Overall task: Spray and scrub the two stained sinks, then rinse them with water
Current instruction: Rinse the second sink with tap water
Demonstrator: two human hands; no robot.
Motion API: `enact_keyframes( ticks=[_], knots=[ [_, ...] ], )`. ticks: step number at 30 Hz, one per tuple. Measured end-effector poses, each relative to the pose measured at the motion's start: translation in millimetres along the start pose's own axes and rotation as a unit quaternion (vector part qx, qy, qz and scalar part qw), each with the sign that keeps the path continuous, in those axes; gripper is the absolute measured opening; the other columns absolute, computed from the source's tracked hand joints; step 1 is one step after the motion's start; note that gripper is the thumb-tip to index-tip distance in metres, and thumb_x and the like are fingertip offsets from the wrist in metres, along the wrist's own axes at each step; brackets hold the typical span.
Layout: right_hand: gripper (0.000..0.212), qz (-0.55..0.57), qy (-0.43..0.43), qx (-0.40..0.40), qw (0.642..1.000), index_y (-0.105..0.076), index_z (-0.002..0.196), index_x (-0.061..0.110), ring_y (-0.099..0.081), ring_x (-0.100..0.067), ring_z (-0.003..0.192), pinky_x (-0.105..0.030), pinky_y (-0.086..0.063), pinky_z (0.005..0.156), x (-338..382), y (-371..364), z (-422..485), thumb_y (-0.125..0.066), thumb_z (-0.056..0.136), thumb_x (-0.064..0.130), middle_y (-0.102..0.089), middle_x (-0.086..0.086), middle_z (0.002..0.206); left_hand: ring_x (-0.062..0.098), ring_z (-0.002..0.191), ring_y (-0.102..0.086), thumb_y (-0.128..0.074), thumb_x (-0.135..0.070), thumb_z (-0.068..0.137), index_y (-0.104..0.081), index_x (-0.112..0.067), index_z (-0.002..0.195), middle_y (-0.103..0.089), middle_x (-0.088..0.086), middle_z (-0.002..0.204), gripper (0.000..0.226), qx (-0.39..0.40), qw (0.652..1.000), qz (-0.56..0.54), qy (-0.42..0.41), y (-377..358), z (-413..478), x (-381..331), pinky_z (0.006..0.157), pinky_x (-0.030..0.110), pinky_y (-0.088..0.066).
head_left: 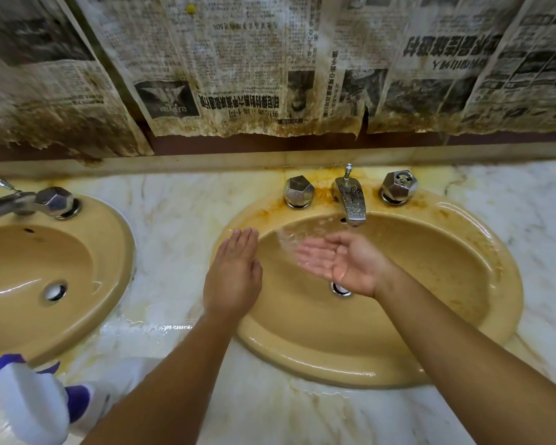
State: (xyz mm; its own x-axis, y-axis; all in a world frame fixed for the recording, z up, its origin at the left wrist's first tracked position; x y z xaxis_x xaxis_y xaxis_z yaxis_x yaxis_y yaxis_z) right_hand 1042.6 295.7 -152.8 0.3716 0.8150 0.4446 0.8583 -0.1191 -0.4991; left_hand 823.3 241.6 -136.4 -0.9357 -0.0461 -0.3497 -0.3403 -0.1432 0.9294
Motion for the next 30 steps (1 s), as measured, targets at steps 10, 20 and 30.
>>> enact_keyframes(
  ticks=[10,20,30],
  knots=[
    [0.043,0.046,0.05,-0.007,0.998,-0.059,0.125,-0.012,-0.064,-0.041,0.12,-0.049,-0.056,0.1,13.3,9.3,2.2,-0.033,0.106,0.017,-0.064,-0.031,0.131,0.018,0.155,-0.022,-0.049,-0.017,0.098,-0.036,-0.017,0.159,-0.035,0.001,0.165,0.062,-0.002,1.0,0.007,0.001,-2.6,1.6,1.5,0.127,0.027,-0.007],
    [0.062,-0.552,-0.077,0.206,0.804,-0.025,0.162,0.032,-0.024,-0.003,0.151,-0.028,-0.017,0.125,-115.7,-27.2,-41.6,-0.03,0.107,0.06,-0.023,0.02,0.164,0.019,0.155,-0.022,-0.049,-0.017,0.098,-0.034,-0.016,0.159,-0.035,0.003,0.164,0.063,0.009,1.0,0.011,0.001,-2.1,0.8,1.0,0.128,0.032,-0.011],
    [0.038,-0.307,0.066,-0.076,0.946,-0.064,0.116,-0.002,-0.067,-0.027,0.098,-0.038,-0.054,0.093,-4.9,45.9,7.3,-0.046,0.107,0.029,-0.07,-0.016,0.111,0.02,0.155,-0.023,-0.049,-0.018,0.099,-0.035,-0.015,0.159,-0.036,0.003,0.164,0.062,0.001,1.0,0.01,0.002,-0.4,0.2,-1.1,0.127,0.03,-0.009]
  ],
)
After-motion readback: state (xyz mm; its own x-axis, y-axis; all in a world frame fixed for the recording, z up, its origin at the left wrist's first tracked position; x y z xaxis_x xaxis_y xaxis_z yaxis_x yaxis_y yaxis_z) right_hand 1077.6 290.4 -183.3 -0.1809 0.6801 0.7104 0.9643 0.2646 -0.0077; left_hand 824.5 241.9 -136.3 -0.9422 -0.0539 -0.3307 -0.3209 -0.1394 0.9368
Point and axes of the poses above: each hand's wrist, its own z-axis towards the middle knuckle, its own y-axis out of the back of the hand, x = y × z, the point moved 6 cm from there along z, towards the middle knuckle
